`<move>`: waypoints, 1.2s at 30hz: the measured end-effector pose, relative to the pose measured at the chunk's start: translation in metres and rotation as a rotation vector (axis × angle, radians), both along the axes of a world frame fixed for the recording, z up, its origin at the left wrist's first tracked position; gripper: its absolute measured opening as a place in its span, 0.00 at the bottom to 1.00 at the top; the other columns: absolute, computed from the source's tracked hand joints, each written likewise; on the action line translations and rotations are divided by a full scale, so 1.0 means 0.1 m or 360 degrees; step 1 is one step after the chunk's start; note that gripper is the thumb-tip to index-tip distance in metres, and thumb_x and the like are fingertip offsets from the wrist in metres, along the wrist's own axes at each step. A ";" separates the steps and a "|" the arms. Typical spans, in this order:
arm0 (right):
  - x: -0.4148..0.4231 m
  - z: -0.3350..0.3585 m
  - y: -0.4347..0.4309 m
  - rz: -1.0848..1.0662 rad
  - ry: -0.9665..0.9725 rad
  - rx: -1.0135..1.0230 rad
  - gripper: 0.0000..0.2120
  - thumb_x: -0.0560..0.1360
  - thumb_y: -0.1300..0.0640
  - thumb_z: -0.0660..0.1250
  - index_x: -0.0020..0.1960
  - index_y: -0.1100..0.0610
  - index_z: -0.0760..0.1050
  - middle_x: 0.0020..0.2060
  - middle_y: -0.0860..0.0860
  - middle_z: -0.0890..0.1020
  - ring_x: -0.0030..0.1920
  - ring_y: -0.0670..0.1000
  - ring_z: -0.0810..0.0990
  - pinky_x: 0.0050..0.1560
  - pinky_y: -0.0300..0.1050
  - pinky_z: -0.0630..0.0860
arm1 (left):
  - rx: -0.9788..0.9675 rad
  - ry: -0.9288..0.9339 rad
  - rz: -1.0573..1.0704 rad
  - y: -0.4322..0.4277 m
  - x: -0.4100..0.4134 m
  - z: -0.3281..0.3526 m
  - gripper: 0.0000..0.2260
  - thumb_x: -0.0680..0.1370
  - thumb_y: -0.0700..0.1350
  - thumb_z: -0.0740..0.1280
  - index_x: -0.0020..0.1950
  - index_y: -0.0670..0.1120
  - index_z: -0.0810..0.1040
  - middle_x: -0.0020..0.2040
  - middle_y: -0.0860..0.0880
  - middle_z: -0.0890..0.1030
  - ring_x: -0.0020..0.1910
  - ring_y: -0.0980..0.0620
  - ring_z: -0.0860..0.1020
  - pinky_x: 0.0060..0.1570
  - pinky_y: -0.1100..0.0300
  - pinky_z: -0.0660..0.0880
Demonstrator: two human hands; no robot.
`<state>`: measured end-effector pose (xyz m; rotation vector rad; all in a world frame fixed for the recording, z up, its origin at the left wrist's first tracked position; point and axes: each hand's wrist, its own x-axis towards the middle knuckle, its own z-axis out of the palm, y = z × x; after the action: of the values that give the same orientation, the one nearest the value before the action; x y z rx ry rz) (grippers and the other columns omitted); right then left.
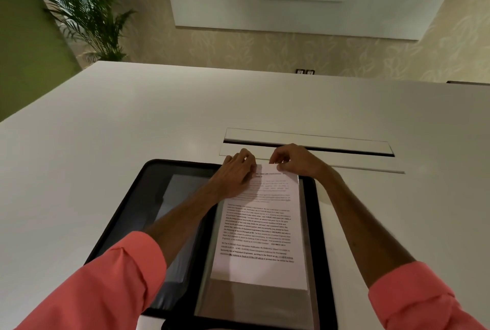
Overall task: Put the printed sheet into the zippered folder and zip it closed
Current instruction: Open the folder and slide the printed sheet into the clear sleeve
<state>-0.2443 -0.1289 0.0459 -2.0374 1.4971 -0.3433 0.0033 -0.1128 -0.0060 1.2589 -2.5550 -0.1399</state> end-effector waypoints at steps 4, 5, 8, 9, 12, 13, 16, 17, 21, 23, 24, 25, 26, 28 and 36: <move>0.09 -0.09 0.09 0.0018 0.0008 -0.0125 0.09 0.77 0.65 0.73 0.56 0.57 0.83 0.53 0.51 0.86 0.53 0.51 0.84 0.53 0.41 0.78 | 0.0068 -0.0025 0.0022 0.01 -0.01 0.01 0.06 0.85 0.42 0.63 0.62 0.46 0.73 0.61 0.49 0.75 0.58 0.50 0.76 0.64 0.51 0.71; 0.12 -0.11 0.11 0.0024 0.0008 -0.0165 0.07 0.78 0.64 0.72 0.55 0.58 0.83 0.52 0.51 0.87 0.53 0.51 0.84 0.53 0.42 0.77 | 0.0083 -0.0019 0.0031 0.02 -0.01 0.02 0.06 0.85 0.42 0.63 0.62 0.46 0.73 0.60 0.49 0.76 0.58 0.50 0.76 0.64 0.51 0.71; 0.16 -0.15 0.16 0.0043 0.0073 -0.0226 0.07 0.81 0.54 0.72 0.53 0.58 0.82 0.50 0.50 0.87 0.50 0.49 0.82 0.54 0.45 0.78 | 0.0120 0.0010 0.0058 0.04 -0.02 0.03 0.05 0.85 0.42 0.63 0.61 0.47 0.72 0.60 0.50 0.78 0.58 0.51 0.77 0.66 0.51 0.70; 0.17 -0.16 0.18 0.0045 0.0106 -0.0220 0.10 0.81 0.50 0.73 0.52 0.57 0.82 0.50 0.49 0.86 0.49 0.48 0.81 0.54 0.46 0.77 | 0.0131 0.0021 0.0074 0.04 -0.02 0.03 0.05 0.85 0.43 0.63 0.61 0.47 0.72 0.59 0.50 0.79 0.57 0.51 0.77 0.66 0.52 0.70; 0.18 -0.15 0.23 0.0070 0.0167 -0.0277 0.13 0.76 0.47 0.78 0.49 0.56 0.81 0.49 0.49 0.82 0.49 0.48 0.77 0.52 0.47 0.75 | 0.0172 0.0066 0.0119 0.07 -0.04 0.05 0.04 0.85 0.43 0.64 0.59 0.48 0.72 0.58 0.50 0.80 0.56 0.51 0.76 0.65 0.53 0.70; 0.18 -0.16 0.25 0.0081 0.0190 -0.0320 0.12 0.75 0.49 0.78 0.48 0.56 0.82 0.49 0.49 0.81 0.50 0.49 0.76 0.52 0.48 0.75 | 0.0181 0.0089 0.0130 0.07 -0.04 0.06 0.04 0.84 0.43 0.64 0.59 0.48 0.73 0.57 0.50 0.81 0.55 0.51 0.76 0.63 0.53 0.70; 0.21 -0.15 0.29 0.0111 0.0216 -0.0411 0.09 0.75 0.52 0.78 0.48 0.56 0.82 0.48 0.48 0.81 0.51 0.50 0.76 0.53 0.49 0.75 | 0.0190 0.0141 0.0138 0.10 -0.02 0.08 0.03 0.84 0.42 0.63 0.57 0.48 0.73 0.54 0.50 0.82 0.53 0.50 0.77 0.59 0.53 0.70; 0.22 -0.15 0.30 0.0123 0.0234 -0.0444 0.09 0.76 0.52 0.77 0.48 0.56 0.82 0.48 0.48 0.81 0.52 0.50 0.76 0.53 0.50 0.75 | 0.0206 0.0160 0.0133 0.10 -0.02 0.08 0.03 0.84 0.42 0.63 0.57 0.47 0.73 0.52 0.51 0.82 0.51 0.50 0.78 0.59 0.52 0.71; 0.23 -0.18 0.33 0.0171 0.0285 -0.0482 0.07 0.77 0.53 0.75 0.51 0.55 0.80 0.49 0.47 0.78 0.53 0.50 0.75 0.55 0.49 0.74 | 0.0309 0.0215 0.0109 0.09 -0.01 0.12 0.02 0.86 0.42 0.62 0.58 0.45 0.73 0.51 0.50 0.85 0.48 0.49 0.81 0.61 0.49 0.75; 0.24 -0.18 0.34 0.0182 0.0303 -0.0417 0.07 0.78 0.54 0.74 0.52 0.55 0.80 0.50 0.48 0.81 0.52 0.51 0.78 0.55 0.52 0.78 | 0.0380 0.0259 0.0094 0.08 -0.01 0.13 0.02 0.86 0.42 0.63 0.58 0.44 0.73 0.51 0.48 0.85 0.48 0.47 0.82 0.59 0.47 0.77; 0.24 -0.19 0.34 0.0168 0.0307 -0.0371 0.06 0.78 0.54 0.74 0.53 0.55 0.79 0.50 0.49 0.83 0.51 0.52 0.80 0.56 0.53 0.79 | 0.0412 0.0280 0.0087 0.08 -0.01 0.14 0.02 0.86 0.41 0.63 0.58 0.44 0.72 0.51 0.48 0.85 0.48 0.46 0.83 0.57 0.47 0.79; 0.24 -0.20 0.34 0.0144 0.0316 -0.0324 0.06 0.78 0.54 0.73 0.53 0.54 0.79 0.50 0.49 0.85 0.51 0.52 0.82 0.57 0.54 0.80 | 0.0440 0.0296 0.0082 0.08 -0.01 0.14 0.02 0.86 0.41 0.63 0.58 0.44 0.72 0.51 0.47 0.85 0.48 0.46 0.84 0.55 0.48 0.80; 0.23 -0.22 0.34 0.0117 0.0333 -0.0281 0.07 0.79 0.53 0.72 0.54 0.53 0.79 0.50 0.49 0.86 0.51 0.53 0.83 0.59 0.54 0.79 | 0.0466 0.0308 0.0075 0.09 -0.01 0.15 0.02 0.86 0.40 0.63 0.58 0.43 0.72 0.51 0.47 0.85 0.47 0.46 0.85 0.51 0.50 0.80; 0.22 -0.25 0.33 0.0062 0.0375 -0.0208 0.07 0.80 0.49 0.71 0.55 0.51 0.77 0.50 0.47 0.87 0.52 0.52 0.84 0.64 0.53 0.74 | 0.0524 0.0314 0.0069 0.09 -0.01 0.15 0.03 0.86 0.41 0.62 0.60 0.44 0.72 0.50 0.46 0.86 0.45 0.46 0.85 0.45 0.56 0.79; 0.15 -0.26 0.29 -0.0127 0.0293 -0.0069 0.10 0.77 0.47 0.74 0.51 0.49 0.75 0.49 0.45 0.87 0.53 0.51 0.84 0.68 0.56 0.62 | 0.0598 0.0202 0.0127 0.08 -0.04 0.15 0.10 0.83 0.40 0.66 0.63 0.46 0.71 0.48 0.51 0.84 0.44 0.51 0.80 0.58 0.50 0.74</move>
<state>-0.2289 -0.0998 0.0195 -2.0944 1.6978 -0.2261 -0.0006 -0.1045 0.0094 1.4244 -2.4372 -0.6873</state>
